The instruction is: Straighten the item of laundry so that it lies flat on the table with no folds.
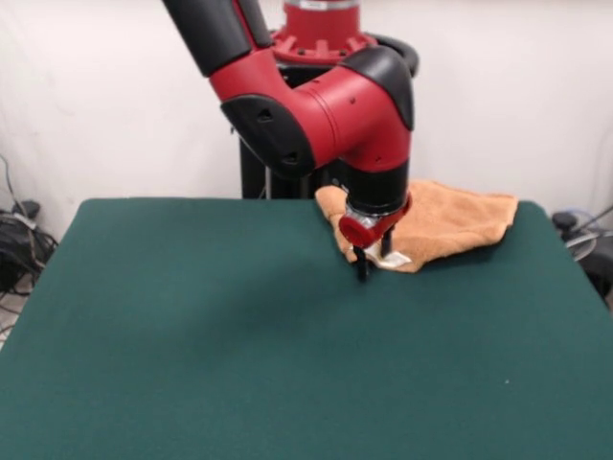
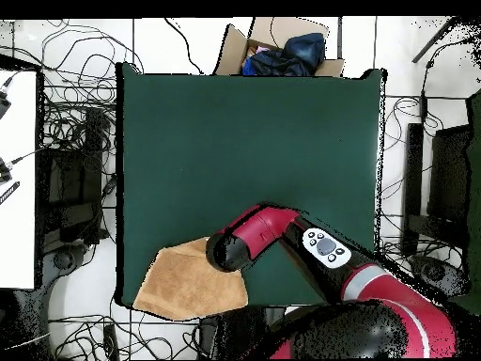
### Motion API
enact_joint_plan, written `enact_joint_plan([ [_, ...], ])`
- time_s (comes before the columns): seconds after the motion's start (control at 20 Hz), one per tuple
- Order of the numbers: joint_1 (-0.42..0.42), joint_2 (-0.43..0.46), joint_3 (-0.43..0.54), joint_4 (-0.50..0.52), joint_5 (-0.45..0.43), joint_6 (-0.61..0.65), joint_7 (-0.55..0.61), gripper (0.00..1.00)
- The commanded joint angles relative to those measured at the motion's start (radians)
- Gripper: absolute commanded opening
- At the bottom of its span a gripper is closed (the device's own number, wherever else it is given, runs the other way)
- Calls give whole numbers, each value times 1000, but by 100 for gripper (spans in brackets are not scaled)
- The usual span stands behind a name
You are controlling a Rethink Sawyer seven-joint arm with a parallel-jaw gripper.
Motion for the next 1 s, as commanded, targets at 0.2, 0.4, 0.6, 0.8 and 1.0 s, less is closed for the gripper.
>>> enact_joint_plan([
  [0.2, 13, 32, -50, -45, 87, 234, -135, 100],
  [0.4, 14, 6, -35, -36, 122, 278, -133, 100],
  [0.6, 6, 9, -30, -32, 114, 267, -127, 100],
  [0.8, -9, 60, -17, -43, 100, 210, -113, 100],
  [1.0, -19, 71, -18, -38, 95, 185, -96, 100],
])
